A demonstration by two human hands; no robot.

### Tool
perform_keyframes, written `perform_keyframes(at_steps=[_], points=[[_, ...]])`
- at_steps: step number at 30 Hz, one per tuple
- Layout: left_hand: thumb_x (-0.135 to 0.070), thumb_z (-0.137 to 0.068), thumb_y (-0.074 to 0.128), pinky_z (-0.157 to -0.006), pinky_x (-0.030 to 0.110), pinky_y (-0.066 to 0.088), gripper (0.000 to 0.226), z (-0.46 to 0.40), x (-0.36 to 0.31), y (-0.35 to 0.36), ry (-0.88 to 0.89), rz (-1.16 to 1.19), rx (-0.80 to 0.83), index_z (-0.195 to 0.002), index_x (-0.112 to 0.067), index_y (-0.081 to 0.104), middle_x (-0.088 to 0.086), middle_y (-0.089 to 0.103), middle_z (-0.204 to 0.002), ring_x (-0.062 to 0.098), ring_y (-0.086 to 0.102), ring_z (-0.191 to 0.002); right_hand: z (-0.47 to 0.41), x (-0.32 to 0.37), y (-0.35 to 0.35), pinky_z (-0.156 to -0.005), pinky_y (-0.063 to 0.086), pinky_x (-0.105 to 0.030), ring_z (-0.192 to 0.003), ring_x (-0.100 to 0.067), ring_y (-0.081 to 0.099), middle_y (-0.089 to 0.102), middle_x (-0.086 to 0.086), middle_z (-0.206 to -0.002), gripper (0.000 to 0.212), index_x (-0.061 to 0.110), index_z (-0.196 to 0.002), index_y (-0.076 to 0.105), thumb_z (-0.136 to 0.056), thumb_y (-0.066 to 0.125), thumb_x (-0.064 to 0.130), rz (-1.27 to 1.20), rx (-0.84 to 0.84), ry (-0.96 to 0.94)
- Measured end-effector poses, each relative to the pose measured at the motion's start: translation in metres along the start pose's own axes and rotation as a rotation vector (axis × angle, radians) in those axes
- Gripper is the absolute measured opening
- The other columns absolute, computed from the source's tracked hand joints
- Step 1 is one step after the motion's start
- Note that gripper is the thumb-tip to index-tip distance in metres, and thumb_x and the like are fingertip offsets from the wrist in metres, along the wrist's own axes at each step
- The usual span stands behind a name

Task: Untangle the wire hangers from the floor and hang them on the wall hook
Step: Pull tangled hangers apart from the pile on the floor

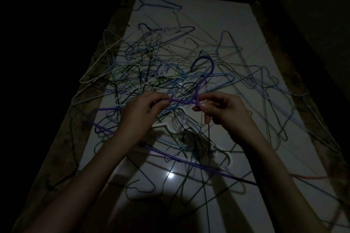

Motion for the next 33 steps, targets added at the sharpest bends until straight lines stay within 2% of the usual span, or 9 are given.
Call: perform_keyframes(at_steps=[3, 9, 13, 15, 17, 20, 24, 27, 33], points=[[-0.033, -0.091, 0.050, -0.079, 0.038, 0.049, 0.029, -0.004, -0.002, -0.007, 0.108, -0.092, -0.102, -0.104, -0.016, 0.069, 0.000, 0.063, -0.096, 0.021, 0.058, -0.093, -0.003, 0.011, 0.005, -0.043, 0.035, -0.014, -0.048, -0.009, 0.055, 0.071, -0.006, -0.070, 0.018, 0.018, -0.088, 0.065, -0.088, 0.056, 0.002, -0.019, -0.031, -0.022], [-0.029, -0.093, 0.052, -0.087, 0.022, 0.034, 0.024, 0.004, -0.011, -0.008, 0.115, -0.119, -0.320, -0.114, -0.021, 0.062, 0.000, 0.050, -0.107, 0.013, 0.042, -0.105, -0.003, 0.019, 0.014, -0.043, 0.037, -0.010, -0.048, -0.005, 0.056, 0.071, -0.009, -0.079, 0.013, 0.014, -0.095, 0.065, -0.089, 0.057, 0.006, -0.118, -0.163, -0.024], [-0.021, -0.096, 0.050, -0.074, 0.016, 0.047, 0.010, 0.011, -0.025, 0.006, -0.268, 0.402, -0.130, -0.100, -0.015, 0.057, -0.004, 0.062, -0.092, 0.014, 0.058, -0.088, 0.002, 0.018, 0.042, -0.046, 0.038, -0.009, -0.050, -0.001, 0.056, 0.064, -0.007, -0.073, 0.013, 0.008, -0.098, 0.062, -0.088, 0.056, 0.004, -0.219, -0.162, -0.059], [-0.023, -0.098, 0.043, -0.085, 0.024, 0.051, 0.024, 0.010, -0.028, 0.011, -0.422, 0.681, -0.030, -0.100, -0.010, 0.063, 0.004, 0.070, -0.096, 0.019, 0.066, -0.093, 0.004, 0.013, 0.056, -0.048, 0.038, -0.007, -0.053, 0.001, 0.056, 0.062, -0.005, -0.072, 0.013, 0.008, -0.096, 0.061, -0.087, 0.056, 0.000, -0.201, -0.157, -0.092], [-0.022, -0.100, 0.039, -0.092, 0.032, 0.050, 0.029, 0.010, -0.032, 0.010, -0.512, 0.923, 0.044, -0.101, -0.011, 0.066, 0.010, 0.072, -0.101, 0.019, 0.067, -0.100, 0.007, 0.005, 0.065, -0.050, 0.040, -0.008, -0.058, 0.002, 0.058, 0.064, -0.003, -0.074, 0.013, 0.012, -0.093, 0.061, -0.087, 0.056, 0.001, -0.187, -0.152, -0.095], [-0.012, -0.096, 0.044, -0.091, 0.027, 0.048, 0.024, 0.013, -0.035, 0.010, -0.562, 1.069, 0.084, -0.098, -0.014, 0.068, 0.002, 0.073, -0.099, 0.013, 0.067, -0.099, 0.009, -0.009, 0.067, -0.059, 0.049, -0.017, -0.079, -0.004, 0.064, 0.068, 0.000, -0.091, 0.014, 0.019, -0.098, 0.063, -0.090, 0.056, 0.009, -0.180, -0.144, -0.070], [-0.004, -0.089, 0.054, -0.086, 0.022, 0.049, 0.031, 0.017, -0.028, 0.013, -0.570, 1.040, 0.097, -0.117, -0.014, 0.061, -0.005, 0.069, -0.112, 0.009, 0.063, -0.106, 0.006, -0.026, 0.059, -0.082, 0.052, -0.027, -0.101, -0.007, 0.059, 0.062, 0.001, -0.109, 0.018, 0.025, -0.101, 0.067, -0.091, 0.055, 0.015, -0.039, -0.143, -0.105], [-0.001, -0.086, 0.062, -0.076, 0.022, 0.056, 0.038, 0.014, -0.021, 0.012, -0.541, 0.959, -0.004, -0.122, -0.007, 0.054, 0.000, 0.069, -0.108, 0.010, 0.067, -0.095, 0.000, -0.046, 0.050, -0.079, 0.051, -0.027, -0.097, -0.010, 0.058, 0.060, -0.001, -0.106, 0.014, 0.027, -0.093, 0.063, -0.091, 0.055, 0.016, 0.029, -0.157, -0.062], [-0.001, -0.087, 0.058, -0.072, 0.027, 0.057, 0.032, 0.011, -0.007, 0.003, -0.532, 0.894, -0.101, -0.118, -0.003, 0.051, 0.010, 0.067, -0.091, 0.008, 0.069, -0.071, -0.014, -0.102, 0.049, -0.070, 0.041, -0.005, -0.092, -0.013, 0.056, 0.062, -0.003, -0.097, 0.011, 0.010, -0.096, 0.063, -0.090, 0.055, 0.006, 0.133, -0.139, 0.090]])
Point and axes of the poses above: each hand's wrist, its own z-axis away from the middle knuckle, its own y-axis out of the palm, x = y × z, the point moved 1 cm from there along -z, towards the middle knuckle
